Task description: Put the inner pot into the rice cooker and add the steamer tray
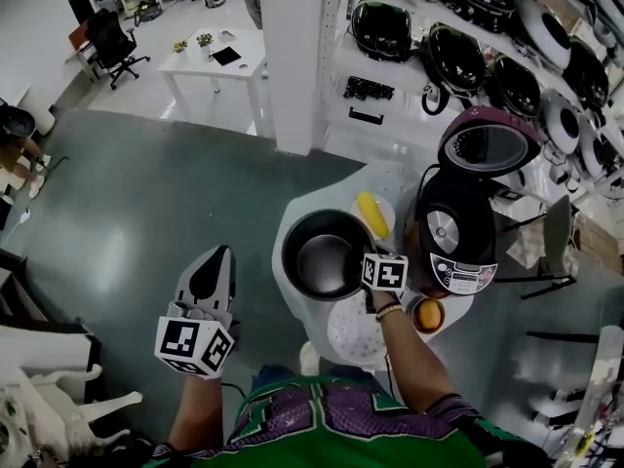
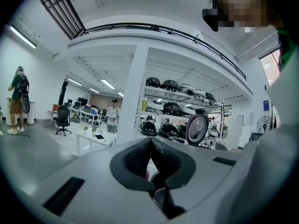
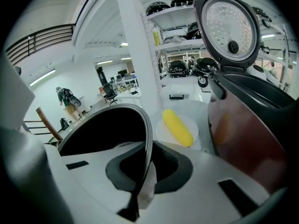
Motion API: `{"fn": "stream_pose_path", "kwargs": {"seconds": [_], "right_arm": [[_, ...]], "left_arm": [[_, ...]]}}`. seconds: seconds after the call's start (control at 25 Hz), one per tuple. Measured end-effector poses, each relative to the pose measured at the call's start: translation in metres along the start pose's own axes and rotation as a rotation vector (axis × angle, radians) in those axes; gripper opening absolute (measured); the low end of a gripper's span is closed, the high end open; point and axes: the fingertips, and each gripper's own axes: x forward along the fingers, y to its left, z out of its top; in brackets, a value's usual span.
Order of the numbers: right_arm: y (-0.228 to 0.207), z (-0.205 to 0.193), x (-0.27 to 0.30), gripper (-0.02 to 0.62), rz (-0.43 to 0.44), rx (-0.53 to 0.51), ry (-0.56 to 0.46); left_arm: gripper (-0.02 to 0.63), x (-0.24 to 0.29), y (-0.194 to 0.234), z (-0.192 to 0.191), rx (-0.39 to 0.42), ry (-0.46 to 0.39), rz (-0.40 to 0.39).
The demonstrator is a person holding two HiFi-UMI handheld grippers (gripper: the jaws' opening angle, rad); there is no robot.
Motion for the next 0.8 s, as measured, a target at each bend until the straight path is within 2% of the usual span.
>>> {"fn": "stream_pose_path", "kwargs": {"seconds": [0.2, 0.8], "right_arm": [[0.001, 0.000, -0.012, 0.018, 0.030, 0.041, -0.021], [0.005, 0.044, -0.098, 0.021, 0.076, 0.075, -0.141]], "left_arm": [[0.021, -0.007, -0.005, -0.001, -0.001, -0.006, -0.012], [0.021, -0.024, -0.044, 0.018, 0.018, -0.060, -0.103]]}}
